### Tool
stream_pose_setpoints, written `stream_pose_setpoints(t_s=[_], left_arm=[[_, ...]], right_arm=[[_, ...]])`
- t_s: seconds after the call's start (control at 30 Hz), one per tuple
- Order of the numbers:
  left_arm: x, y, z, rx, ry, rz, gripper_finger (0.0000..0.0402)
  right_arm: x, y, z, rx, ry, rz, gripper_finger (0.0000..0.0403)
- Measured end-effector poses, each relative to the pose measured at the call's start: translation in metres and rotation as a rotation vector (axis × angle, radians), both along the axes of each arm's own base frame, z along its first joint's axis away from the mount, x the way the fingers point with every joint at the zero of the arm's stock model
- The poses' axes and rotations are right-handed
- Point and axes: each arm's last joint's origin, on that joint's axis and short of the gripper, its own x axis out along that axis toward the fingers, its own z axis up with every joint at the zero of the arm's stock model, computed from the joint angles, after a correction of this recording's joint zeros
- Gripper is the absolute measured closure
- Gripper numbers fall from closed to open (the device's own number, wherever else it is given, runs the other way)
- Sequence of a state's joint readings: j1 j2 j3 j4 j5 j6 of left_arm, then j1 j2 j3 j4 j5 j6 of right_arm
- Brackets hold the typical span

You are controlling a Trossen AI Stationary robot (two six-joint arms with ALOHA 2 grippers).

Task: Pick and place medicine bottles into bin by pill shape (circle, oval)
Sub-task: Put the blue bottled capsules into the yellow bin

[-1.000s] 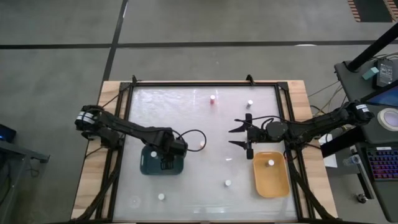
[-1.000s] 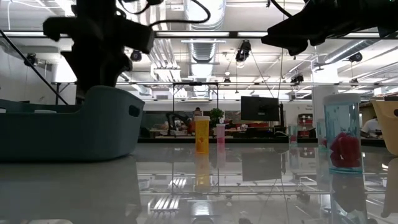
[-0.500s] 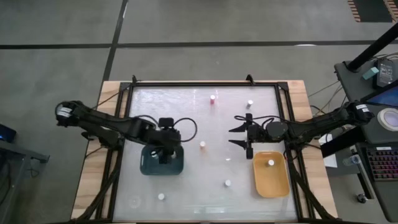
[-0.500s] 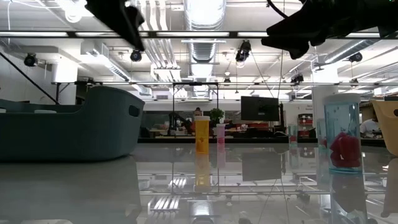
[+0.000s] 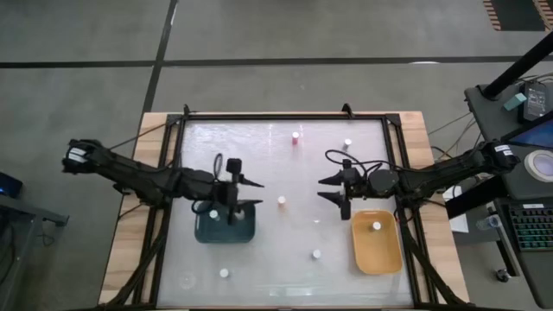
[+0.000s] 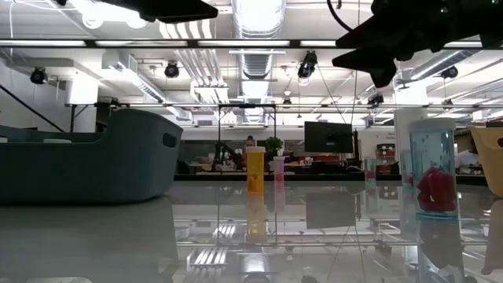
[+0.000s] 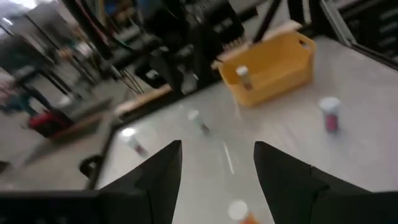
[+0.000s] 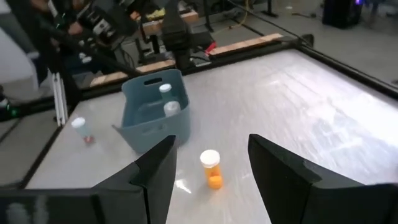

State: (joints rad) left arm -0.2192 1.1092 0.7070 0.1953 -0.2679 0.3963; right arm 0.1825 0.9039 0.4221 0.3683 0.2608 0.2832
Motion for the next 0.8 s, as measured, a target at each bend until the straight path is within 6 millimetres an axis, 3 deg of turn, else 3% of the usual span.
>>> stream_pose_setpoints(t_s=[0.23, 0.43, 0.8], left_arm=[[-0.016, 0.021, -0.013, 0.038, -0.132, 0.092, 0.0217], [-0.026, 0.029, -0.019, 0.037, -0.144, 0.157, 0.0217], [-0.031, 0.03, -0.021, 0.038, -0.141, 0.154, 0.0217]], right_arm=[[0.003, -0.002, 0.007, 0.144, 0.043, -0.127, 0.0211], [0.009, -0.008, 0.023, 0.19, 0.223, -0.256, 0.0211], [0.02, -0.051, 0.051, 0.316, 0.54, -0.537, 0.0211]])
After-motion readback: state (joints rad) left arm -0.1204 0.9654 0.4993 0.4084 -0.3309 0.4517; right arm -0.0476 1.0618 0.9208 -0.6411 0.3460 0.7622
